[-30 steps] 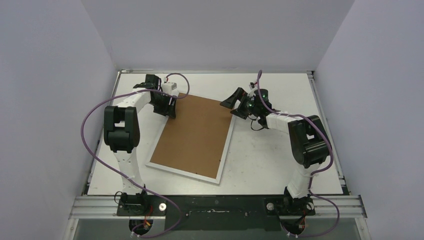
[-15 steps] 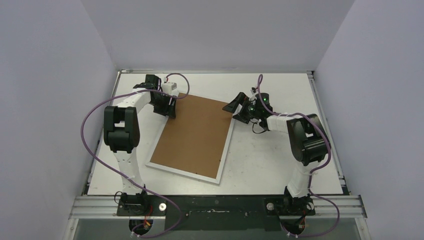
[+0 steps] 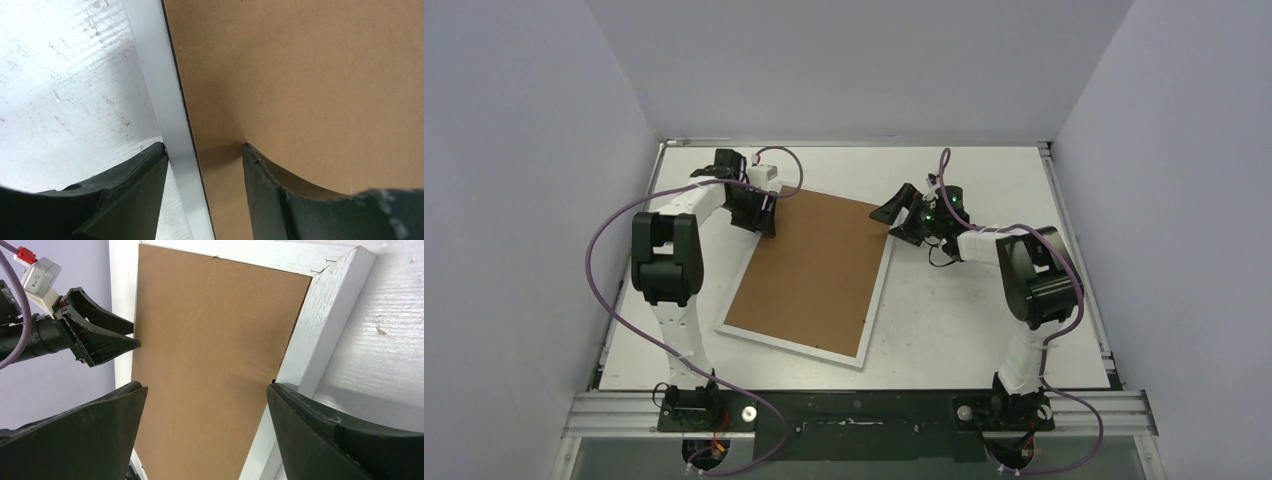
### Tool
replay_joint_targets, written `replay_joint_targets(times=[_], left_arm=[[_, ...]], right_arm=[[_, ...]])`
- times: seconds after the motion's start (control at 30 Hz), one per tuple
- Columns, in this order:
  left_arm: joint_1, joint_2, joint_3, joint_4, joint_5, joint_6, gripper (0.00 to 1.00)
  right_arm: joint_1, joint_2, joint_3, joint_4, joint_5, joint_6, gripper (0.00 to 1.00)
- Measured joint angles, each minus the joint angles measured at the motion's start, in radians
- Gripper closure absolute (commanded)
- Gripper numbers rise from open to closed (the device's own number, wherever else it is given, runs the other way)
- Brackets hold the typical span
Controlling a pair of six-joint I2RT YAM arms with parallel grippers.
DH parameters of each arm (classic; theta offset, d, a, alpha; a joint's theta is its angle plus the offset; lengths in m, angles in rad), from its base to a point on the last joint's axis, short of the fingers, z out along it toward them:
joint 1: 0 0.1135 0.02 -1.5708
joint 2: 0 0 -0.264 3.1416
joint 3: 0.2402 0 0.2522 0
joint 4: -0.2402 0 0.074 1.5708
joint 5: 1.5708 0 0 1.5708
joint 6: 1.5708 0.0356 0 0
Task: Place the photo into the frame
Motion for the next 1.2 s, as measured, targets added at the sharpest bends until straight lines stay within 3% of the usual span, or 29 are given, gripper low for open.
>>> replay_joint_targets(times=[1.2], left_arm=[[0.002,-0.005,0.000,0.000,-0.019,0.021,0.48]], right_arm=[[0.074,0.086,0.087,0.026,0.046,0.007,0.02]])
